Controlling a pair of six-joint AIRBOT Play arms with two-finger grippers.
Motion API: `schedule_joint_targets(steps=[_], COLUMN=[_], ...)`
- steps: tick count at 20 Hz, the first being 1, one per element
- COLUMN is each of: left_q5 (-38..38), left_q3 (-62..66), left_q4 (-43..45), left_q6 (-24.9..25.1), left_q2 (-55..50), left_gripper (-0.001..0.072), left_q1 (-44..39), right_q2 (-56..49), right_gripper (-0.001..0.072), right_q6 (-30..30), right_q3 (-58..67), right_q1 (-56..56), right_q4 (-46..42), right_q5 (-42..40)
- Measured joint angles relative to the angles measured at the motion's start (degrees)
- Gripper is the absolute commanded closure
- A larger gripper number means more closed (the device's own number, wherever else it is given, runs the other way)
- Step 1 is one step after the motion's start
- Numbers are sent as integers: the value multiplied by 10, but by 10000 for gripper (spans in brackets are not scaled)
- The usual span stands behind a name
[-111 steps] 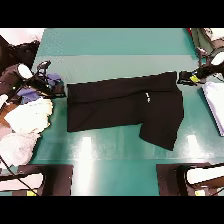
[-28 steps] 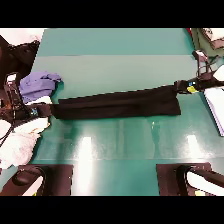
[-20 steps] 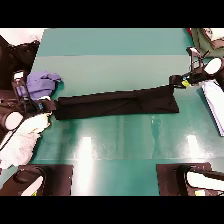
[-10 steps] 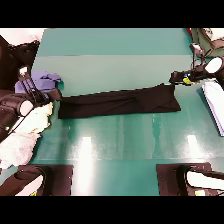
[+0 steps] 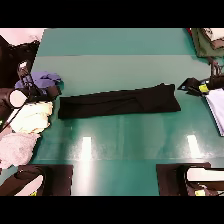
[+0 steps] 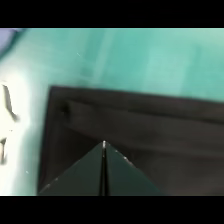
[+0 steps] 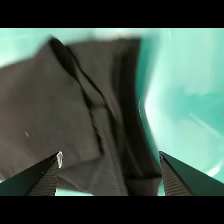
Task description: Fold the shirts.
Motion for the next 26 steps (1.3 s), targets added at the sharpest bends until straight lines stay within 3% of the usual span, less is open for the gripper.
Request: schedule_joint_targets(steps=[5,11,14,15,17,18,22,26], left_q5=[-46,-83,-93,-96,-98,-100,-100,-86], left_q3=[2,3,3,3,3,3,16,82], left_q4=[-48,-65,-76,-80,-91,-98,-162,-204], left_q6=[38,48,53,56,60,63,97,128], left_q2=[0,0,0,0,-1,-3,-31,-109], left_gripper=[680,681,682,681,682,682,683,683], left_q1=[0,0,0,0,0,0,-3,-62], right_q2=[-84,-158,-177,-180,-184,-186,-172,-112], right_gripper=[10,48,267,367,645,692,695,695], right_q6=[-57,-83,-86,-87,-89,-91,-106,-111], right_q3=[1,60,77,80,83,84,87,88], right_q1=[-34,-12,12,19,30,34,42,54], right_q4=[64,94,90,89,82,81,111,165], right_q5=[47,94,104,104,100,97,105,108])
